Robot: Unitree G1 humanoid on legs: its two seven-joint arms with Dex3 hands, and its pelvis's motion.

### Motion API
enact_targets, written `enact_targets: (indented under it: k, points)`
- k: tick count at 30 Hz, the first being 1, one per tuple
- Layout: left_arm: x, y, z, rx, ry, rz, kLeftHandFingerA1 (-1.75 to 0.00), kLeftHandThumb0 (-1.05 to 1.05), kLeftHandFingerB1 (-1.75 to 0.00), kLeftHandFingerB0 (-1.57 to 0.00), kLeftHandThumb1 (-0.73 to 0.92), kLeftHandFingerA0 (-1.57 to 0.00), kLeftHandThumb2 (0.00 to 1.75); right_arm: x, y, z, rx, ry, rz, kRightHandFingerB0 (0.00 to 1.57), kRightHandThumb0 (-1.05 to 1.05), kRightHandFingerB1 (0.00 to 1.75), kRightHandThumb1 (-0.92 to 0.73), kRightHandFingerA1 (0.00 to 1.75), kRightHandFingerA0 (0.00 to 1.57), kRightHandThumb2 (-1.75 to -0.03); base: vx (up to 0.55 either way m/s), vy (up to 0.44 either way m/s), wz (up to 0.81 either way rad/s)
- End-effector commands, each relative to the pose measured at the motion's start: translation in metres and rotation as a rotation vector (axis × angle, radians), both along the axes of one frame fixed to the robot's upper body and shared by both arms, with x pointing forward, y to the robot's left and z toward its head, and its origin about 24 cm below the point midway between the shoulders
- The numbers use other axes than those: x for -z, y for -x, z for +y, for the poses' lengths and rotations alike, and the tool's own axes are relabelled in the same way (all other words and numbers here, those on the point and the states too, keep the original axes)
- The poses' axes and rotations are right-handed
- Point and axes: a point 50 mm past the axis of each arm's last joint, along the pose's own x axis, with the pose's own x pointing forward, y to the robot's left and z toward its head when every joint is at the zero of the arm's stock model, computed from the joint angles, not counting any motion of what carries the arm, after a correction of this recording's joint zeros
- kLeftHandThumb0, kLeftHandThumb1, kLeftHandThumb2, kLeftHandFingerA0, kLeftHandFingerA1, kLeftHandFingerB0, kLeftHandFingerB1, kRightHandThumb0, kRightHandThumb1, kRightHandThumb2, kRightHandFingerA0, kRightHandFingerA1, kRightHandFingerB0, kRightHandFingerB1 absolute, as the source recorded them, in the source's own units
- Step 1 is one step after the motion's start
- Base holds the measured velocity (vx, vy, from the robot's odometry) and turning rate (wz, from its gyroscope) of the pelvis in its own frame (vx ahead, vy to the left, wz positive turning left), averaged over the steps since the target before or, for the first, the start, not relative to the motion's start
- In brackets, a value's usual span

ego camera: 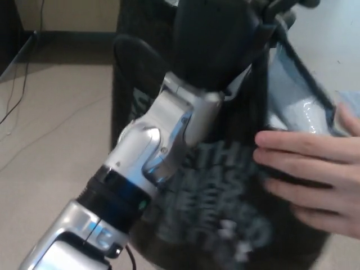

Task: A person is holding a plastic bag and the robot extends its left hand to grab the bag by hooking its thumb into the holes at the top and brings its hand down by its side. Then it extends its arm again to hand the plastic bag back to the person.

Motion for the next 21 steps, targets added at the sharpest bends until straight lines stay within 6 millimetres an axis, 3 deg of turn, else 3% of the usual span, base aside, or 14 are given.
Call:
enact_targets:
  k: [1, 2, 3, 4, 5, 8, 9, 12, 18, 19, 20, 21]
  points:
    - [-0.021, -0.002, 0.014, -0.015, 0.055, -0.031, -1.74, -0.14, -1.41, -0.61, 0.67, -0.95, 0.65, 0.000, 0.004, -0.004, 0.004, 0.009, 0.014, 0.28, -0.37, 0.32, -0.73, 0.47, 0.72, -0.63, 0.00, 0.000, 0.00]
    - [-0.024, -0.002, 0.019, -0.015, 0.070, -0.026, -1.73, -0.15, -1.41, -0.63, 0.69, -0.95, 0.67, 0.000, 0.004, -0.004, 0.001, 0.010, 0.011, 0.16, -0.26, 0.49, -0.52, 0.70, 0.65, -0.97, 0.00, 0.000, 0.00]
    - [-0.028, -0.003, 0.025, -0.024, 0.086, -0.032, -1.36, -0.18, -1.10, -0.78, 0.55, -1.23, 0.95, 0.001, 0.003, -0.003, 0.007, 0.008, 0.015, 0.14, -0.27, 0.48, -0.53, 0.69, 0.63, -0.98, 0.00, 0.000, 0.00]
    - [-0.029, -0.003, 0.029, -0.033, 0.092, -0.038, -1.36, -0.18, -1.10, -0.78, 0.55, -1.23, 0.95, 0.001, 0.003, -0.003, 0.011, 0.007, 0.018, 0.14, -0.27, 0.48, -0.53, 0.69, 0.63, -0.98, 0.00, 0.000, 0.00]
    - [-0.033, -0.004, 0.034, -0.046, 0.094, -0.049, -1.70, -0.12, -1.31, -0.68, 0.68, -0.94, 0.68, 0.001, 0.002, -0.003, 0.015, 0.007, 0.020, 0.14, -0.27, 0.48, -0.53, 0.69, 0.63, -0.98, 0.00, 0.000, 0.00]
    - [-0.035, -0.005, 0.038, -0.037, 0.100, -0.042, -1.69, -0.12, -1.26, -0.72, 0.66, -0.90, 0.67, 0.001, 0.002, -0.002, 0.010, 0.008, 0.018, 0.14, -0.27, 0.48, -0.53, 0.69, 0.62, -0.98, 0.00, 0.000, 0.00]
    - [-0.036, -0.005, 0.041, -0.037, 0.103, -0.034, -1.69, -0.12, -1.19, -0.72, 0.63, -0.92, 0.69, 0.001, 0.003, -0.003, 0.010, 0.007, 0.019, 0.27, -0.38, 0.32, -0.73, 0.48, 0.71, -0.64, 0.00, 0.000, 0.00]
    - [-0.037, -0.003, 0.044, -0.040, 0.098, -0.036, -1.70, -0.11, -1.24, -0.69, 0.61, -0.91, 0.68, 0.002, 0.002, -0.002, 0.012, 0.008, 0.019, 0.28, -0.38, 0.32, -0.73, 0.46, 0.68, -0.62, 0.00, 0.000, 0.00]
    - [-0.033, -0.002, 0.042, -0.023, 0.103, -0.021, -1.67, -0.13, -1.14, -0.75, 0.66, -0.95, 0.69, 0.000, 0.000, -0.002, 0.019, -0.002, 0.016, 0.27, -0.38, 0.32, -0.73, 0.48, 0.71, -0.64, 0.00, 0.000, 0.00]
    - [-0.033, -0.002, 0.041, -0.019, 0.099, -0.013, -1.66, -0.14, -1.08, -0.77, 0.67, -0.95, 0.68, 0.000, 0.000, -0.002, 0.019, -0.003, 0.015, 0.14, -0.27, 0.48, -0.52, 0.69, 0.63, -0.97, 0.00, 0.000, 0.00]
    - [-0.032, -0.002, 0.041, -0.013, 0.090, 0.009, -1.67, -0.16, -0.93, -0.79, 0.69, -0.93, 0.65, 0.000, -0.001, -0.002, 0.021, -0.003, 0.012, 0.14, -0.27, 0.48, -0.52, 0.69, 0.64, -0.97, 0.00, 0.000, 0.00]
    - [-0.032, -0.002, 0.041, -0.007, 0.083, 0.040, -1.66, -0.21, -0.61, -0.80, 0.69, -0.88, 0.63, 0.000, -0.002, -0.002, 0.020, -0.001, 0.011, 0.15, -0.27, 0.48, -0.52, 0.69, 0.64, -0.97, 0.00, 0.000, 0.00]
